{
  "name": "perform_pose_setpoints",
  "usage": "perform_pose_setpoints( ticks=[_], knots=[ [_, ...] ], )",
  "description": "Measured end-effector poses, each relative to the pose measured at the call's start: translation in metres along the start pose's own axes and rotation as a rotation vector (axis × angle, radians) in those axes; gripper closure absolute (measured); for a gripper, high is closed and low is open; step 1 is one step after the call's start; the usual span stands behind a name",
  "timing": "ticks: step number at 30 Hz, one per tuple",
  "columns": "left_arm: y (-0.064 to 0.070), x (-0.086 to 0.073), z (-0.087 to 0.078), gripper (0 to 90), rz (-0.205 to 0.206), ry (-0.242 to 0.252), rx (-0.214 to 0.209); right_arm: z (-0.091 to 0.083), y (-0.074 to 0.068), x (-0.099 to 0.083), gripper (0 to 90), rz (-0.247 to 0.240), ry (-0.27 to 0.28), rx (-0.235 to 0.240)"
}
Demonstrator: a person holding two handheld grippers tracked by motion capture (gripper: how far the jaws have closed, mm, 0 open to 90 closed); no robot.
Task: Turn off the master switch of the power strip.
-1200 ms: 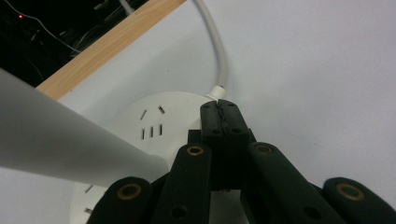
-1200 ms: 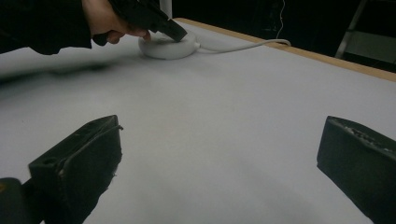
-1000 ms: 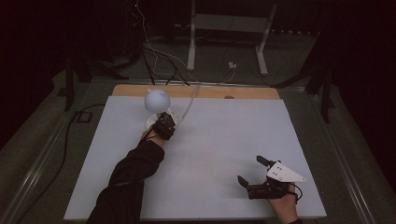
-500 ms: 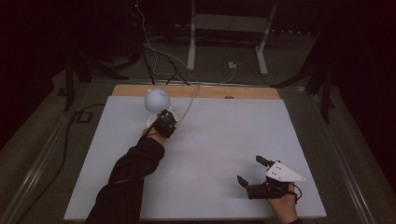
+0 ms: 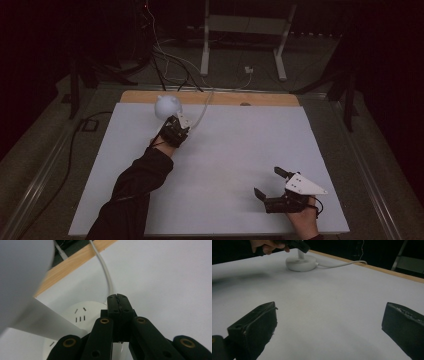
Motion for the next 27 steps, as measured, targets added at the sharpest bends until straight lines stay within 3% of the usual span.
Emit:
perform_pose_setpoints(
  ticks=[12,13,14,21,27],
  knots=[
    [-0.003,0.005,-0.026,89.5,-0.082,0.037,-0.074,0.0,0.0,0.0,0.0,0.0,0.002,0.002],
    [-0.003,0.005,-0.029,76.3,-0.078,0.038,-0.072,0.0,-0.001,0.001,0.0,-0.001,0.002,0.003],
    [-0.002,0.005,-0.031,72.0,-0.083,0.04,-0.084,0.0,-0.001,0.0,0.0,-0.002,0.001,0.003],
    [0.003,0.003,-0.044,50.2,-0.08,0.031,-0.181,0.001,-0.001,0.0,0.0,-0.001,-0.006,0.001],
    [0.007,0.004,-0.053,26.3,-0.064,0.016,-0.228,0.002,-0.001,-0.001,0.0,-0.001,-0.009,0.0]
  ],
)
Point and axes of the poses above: each handheld gripper's, and its own axes: z roughly forward along the jaws, x roughly out of its top, y roughly to its right, the point moved 3 cm from there along z, roughly forward along the jaws, and after that the axes turned 11 degrees about z, right-handed, at the moved point
